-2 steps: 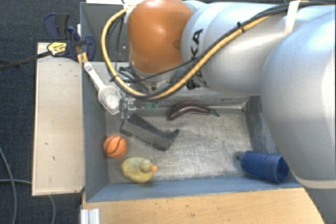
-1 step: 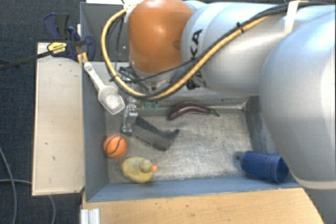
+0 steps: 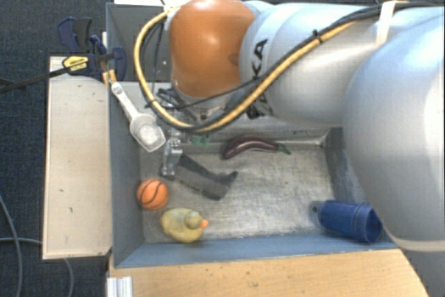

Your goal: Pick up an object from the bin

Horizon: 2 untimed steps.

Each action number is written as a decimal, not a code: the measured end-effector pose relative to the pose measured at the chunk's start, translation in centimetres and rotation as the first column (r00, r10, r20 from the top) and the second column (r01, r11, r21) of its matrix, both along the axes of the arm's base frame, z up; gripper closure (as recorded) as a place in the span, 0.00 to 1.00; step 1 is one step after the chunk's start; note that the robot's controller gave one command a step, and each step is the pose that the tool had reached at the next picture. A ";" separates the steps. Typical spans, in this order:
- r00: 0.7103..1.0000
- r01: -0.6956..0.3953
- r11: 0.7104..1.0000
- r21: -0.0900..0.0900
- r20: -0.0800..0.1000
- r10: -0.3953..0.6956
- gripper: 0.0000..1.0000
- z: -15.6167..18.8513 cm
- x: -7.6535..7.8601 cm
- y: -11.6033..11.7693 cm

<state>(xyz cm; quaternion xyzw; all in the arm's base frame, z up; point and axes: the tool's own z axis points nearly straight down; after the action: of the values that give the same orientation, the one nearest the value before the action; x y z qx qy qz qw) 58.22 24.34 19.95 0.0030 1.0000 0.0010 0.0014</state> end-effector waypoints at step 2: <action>0.989 0.146 0.989 0.000 -0.003 -0.146 0.00 -8.5 -6.1 0.2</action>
Offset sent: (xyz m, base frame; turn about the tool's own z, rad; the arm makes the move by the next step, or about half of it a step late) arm -0.0799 0.0042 -0.0853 0.2508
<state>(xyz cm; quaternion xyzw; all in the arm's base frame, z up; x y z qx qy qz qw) 52.16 24.58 11.49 0.0762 0.9971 0.0012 0.0002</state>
